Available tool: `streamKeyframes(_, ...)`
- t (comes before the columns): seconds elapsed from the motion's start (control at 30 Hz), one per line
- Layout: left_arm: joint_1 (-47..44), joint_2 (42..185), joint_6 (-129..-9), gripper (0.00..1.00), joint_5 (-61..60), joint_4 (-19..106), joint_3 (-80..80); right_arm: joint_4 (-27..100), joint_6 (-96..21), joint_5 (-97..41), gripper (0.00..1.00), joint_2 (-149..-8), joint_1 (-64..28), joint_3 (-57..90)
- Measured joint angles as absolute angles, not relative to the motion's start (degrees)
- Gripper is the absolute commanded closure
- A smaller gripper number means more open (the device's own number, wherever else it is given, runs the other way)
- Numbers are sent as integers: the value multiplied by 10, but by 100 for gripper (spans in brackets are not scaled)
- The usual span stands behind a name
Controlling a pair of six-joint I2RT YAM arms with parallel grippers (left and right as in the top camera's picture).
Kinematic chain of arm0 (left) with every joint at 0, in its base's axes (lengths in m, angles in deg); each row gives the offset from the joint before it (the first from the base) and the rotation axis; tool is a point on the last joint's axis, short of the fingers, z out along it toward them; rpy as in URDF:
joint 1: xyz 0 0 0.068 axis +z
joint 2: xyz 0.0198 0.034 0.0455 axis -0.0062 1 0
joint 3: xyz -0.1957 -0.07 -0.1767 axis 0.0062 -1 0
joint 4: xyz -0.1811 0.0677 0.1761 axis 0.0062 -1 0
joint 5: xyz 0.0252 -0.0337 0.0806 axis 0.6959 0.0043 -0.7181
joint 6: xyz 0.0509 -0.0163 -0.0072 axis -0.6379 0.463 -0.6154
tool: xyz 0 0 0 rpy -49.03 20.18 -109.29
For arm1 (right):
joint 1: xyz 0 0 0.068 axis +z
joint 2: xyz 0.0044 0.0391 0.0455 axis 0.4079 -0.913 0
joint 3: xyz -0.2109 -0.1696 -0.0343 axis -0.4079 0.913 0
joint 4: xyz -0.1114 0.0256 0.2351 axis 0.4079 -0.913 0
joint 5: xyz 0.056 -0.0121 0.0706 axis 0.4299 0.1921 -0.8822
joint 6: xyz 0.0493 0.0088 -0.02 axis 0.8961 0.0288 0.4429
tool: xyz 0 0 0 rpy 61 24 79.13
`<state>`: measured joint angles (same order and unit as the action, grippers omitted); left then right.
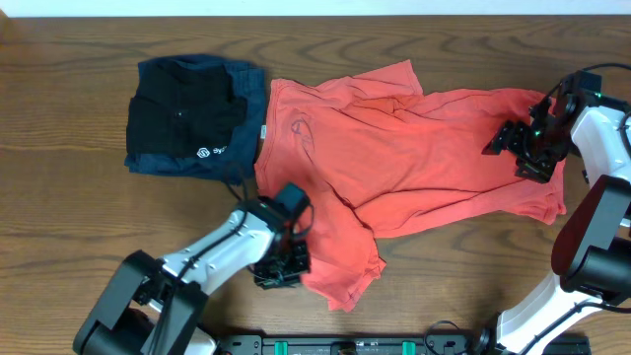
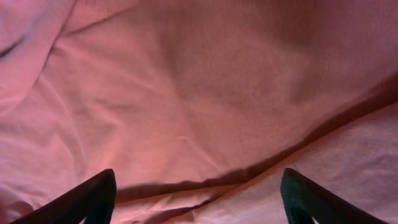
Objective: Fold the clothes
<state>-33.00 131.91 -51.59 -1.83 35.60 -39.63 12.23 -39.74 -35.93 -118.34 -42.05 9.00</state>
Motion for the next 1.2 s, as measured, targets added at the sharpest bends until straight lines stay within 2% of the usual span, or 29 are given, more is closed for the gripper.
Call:
streamKeyframes(0.27,-212,1260,-588,93,-59,294,-361,122,-395,-360,14,-1183,-461,92)
streamKeyframes(0.33,-195,1240,-605,72,-61,292,-353,126,-387,-357,13,-1183,-473,100)
streamKeyframes(0.5,-205,1229,-609,33,-42,302,-353,140,-368,-349,12,-1183,-494,143)
streamKeyframes(0.57,-222,1234,-592,27,-33,324,-359,147,-364,-347,12,-1183,-497,162)
streamKeyframes(0.63,-238,1244,-569,26,-26,347,-368,155,-362,-346,12,-1183,-498,176)
streamKeyframes(0.7,-251,1258,-548,29,-22,364,-376,160,-361,-346,13,-1183,-498,186)
streamKeyframes(0.9,-260,1321,-511,56,-9,401,-383,164,-354,-345,14,-1183,-498,191)
streamKeyframes(1.03,-260,1349,-503,81,15,410,-378,166,-353,-345,14,-1183,-498,191)
streamKeyframes(1.07,-260,1353,-499,91,21,411,-377,166,-352,-345,14,-1183,-498,191)
streamKeyframes(1.1,-259,1358,-497,94,27,413,-376,166,-352,-345,14,-1183,-498,191)
streamKeyframes(1.2,-259,1366,-498,94,36,420,-376,167,-351,-345,14,-1183,-498,191)
